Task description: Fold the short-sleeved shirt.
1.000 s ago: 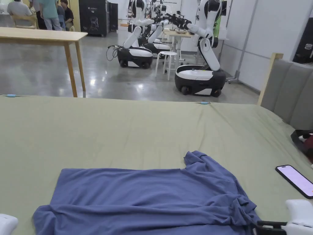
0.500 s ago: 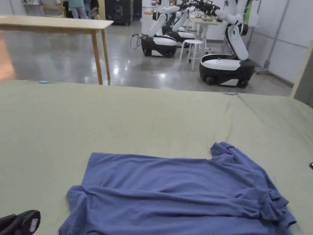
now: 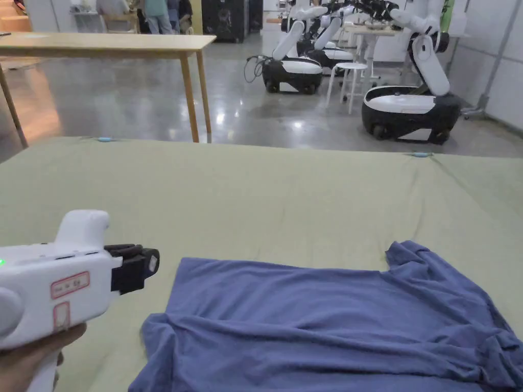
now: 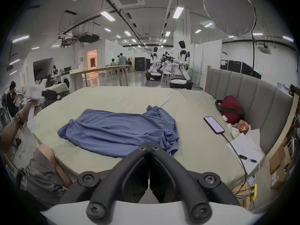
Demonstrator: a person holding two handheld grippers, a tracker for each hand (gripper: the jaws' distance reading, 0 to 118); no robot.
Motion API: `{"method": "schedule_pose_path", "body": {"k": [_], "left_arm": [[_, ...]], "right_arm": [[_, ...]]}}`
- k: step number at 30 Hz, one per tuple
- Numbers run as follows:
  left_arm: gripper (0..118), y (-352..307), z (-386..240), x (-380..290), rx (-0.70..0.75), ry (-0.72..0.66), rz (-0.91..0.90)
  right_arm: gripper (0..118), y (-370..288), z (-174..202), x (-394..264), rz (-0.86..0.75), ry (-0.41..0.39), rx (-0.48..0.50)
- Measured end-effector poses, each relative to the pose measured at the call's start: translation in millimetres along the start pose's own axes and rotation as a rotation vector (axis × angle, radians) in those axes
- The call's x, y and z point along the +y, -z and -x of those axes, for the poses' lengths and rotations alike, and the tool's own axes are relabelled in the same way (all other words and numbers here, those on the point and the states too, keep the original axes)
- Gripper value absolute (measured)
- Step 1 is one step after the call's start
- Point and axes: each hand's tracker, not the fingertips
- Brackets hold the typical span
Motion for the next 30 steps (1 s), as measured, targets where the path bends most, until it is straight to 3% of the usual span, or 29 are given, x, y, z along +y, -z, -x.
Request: {"method": "schedule_pose_path", "body": {"k": [3, 5, 6, 7, 8, 10, 13, 18, 24, 27, 29, 30], "left_arm": [[0, 68, 18, 20, 0.001, -0.014, 0.07], [18, 109, 25, 26, -0.009, 0.034, 0.13], [47, 127, 30, 28, -0.004, 0.047, 0.142], [99, 144, 35, 30, 0.012, 0.05, 0.178], [118, 164, 44, 31, 0.018, 0.052, 0.245], [115, 192, 55, 26, 0.006, 0.044, 0.34], [115, 219, 61, 18, 0.08, 0.088, 0.352], [115, 249, 65, 4, 0.068, 0.091, 0.39], [105, 267, 54, -17, 0.106, 0.179, 0.444], [93, 267, 49, -28, 0.112, 0.186, 0.446], [67, 256, 45, -27, 0.086, 0.153, 0.425], [43, 252, 44, -29, 0.087, 0.162, 0.412]], "right_arm": [[1, 5, -4, -3, 0.008, 0.006, 0.01], [1, 10, -8, -5, 0.031, 0.01, 0.013], [1, 12, -10, -6, 0.048, 0.006, 0.009], [1, 16, -7, -7, 0.062, -0.005, 0.001], [1, 18, -7, -8, 0.076, -0.018, -0.012], [1, 22, -9, -10, 0.109, -0.032, -0.042], [1, 28, -4, -11, 0.134, -0.03, -0.054], [1, 34, 0, -12, 0.168, -0.037, -0.058], [1, 34, 0, -13, 0.182, -0.055, -0.078], [1, 30, 0, -13, 0.178, -0.042, -0.067], [1, 29, 1, -14, 0.18, -0.044, -0.065], [1, 29, 2, -14, 0.184, -0.048, -0.068]]}}
